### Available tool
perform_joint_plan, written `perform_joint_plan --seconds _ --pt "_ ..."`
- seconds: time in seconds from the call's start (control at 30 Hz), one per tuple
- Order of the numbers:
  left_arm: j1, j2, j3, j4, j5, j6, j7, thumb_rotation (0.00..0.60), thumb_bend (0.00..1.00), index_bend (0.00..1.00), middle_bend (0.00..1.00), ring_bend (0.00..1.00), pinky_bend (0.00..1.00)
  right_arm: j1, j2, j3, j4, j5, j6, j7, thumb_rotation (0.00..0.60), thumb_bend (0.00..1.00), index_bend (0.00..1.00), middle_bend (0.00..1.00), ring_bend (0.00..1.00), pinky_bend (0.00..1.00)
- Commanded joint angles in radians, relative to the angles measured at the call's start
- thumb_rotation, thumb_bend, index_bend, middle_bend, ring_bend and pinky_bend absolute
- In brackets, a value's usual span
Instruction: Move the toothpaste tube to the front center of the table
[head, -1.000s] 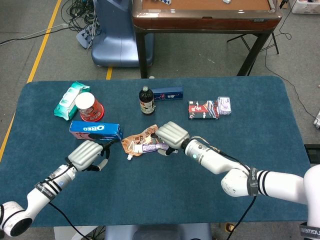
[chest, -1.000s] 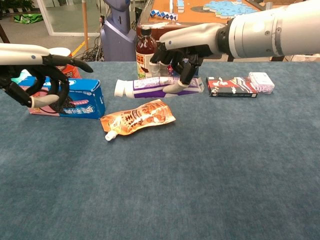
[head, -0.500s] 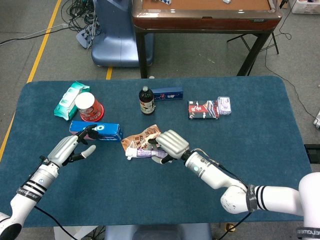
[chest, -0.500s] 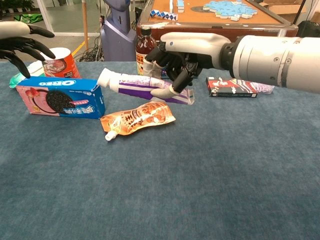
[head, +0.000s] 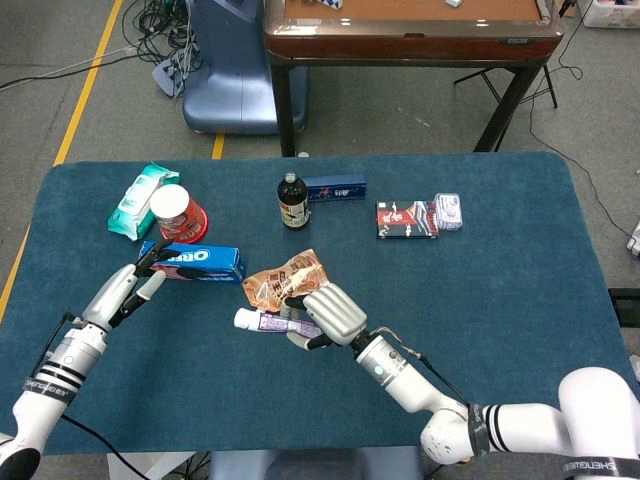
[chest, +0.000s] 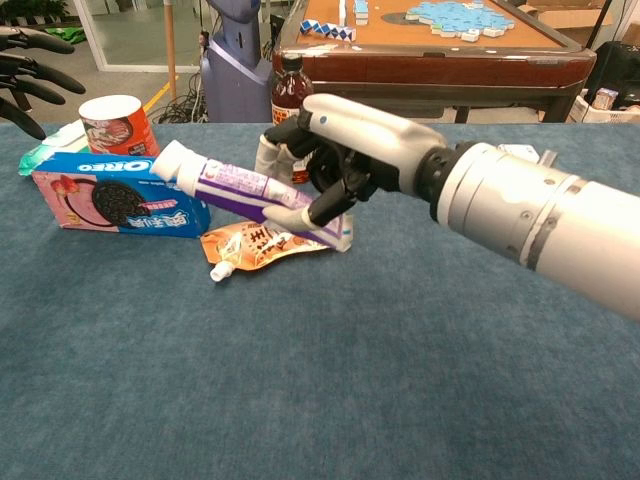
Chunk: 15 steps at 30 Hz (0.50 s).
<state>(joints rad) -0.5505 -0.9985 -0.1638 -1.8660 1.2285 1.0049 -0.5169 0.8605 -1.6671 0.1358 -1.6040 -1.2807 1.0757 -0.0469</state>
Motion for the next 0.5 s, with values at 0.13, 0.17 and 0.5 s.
perform_joint_plan --seconds 0.13,0.17,0.5 --pt "0.013 -0.049 -0.007 0.023 0.016 0.042 0.048 0.000 0.19 0.00 0.14 0.11 0.22 -0.010 -0.105 0.022 0.079 -0.003 -0.010 0.038 0.600 0.97 0.97 0.90 0.78 0.81" --pt "0.014 -0.056 -0.009 0.024 0.016 0.048 0.054 0.000 0.19 0.00 0.14 0.11 0.21 -0.009 -0.112 0.025 0.085 -0.002 -0.013 0.041 0.600 0.97 0.97 0.90 0.78 0.81" --pt "0.021 -0.150 -0.018 0.045 0.019 0.095 0.141 0.000 0.17 0.00 0.11 0.08 0.16 0.015 -0.217 0.095 0.171 0.020 -0.055 0.082 0.600 0.97 0.97 0.91 0.79 0.82"
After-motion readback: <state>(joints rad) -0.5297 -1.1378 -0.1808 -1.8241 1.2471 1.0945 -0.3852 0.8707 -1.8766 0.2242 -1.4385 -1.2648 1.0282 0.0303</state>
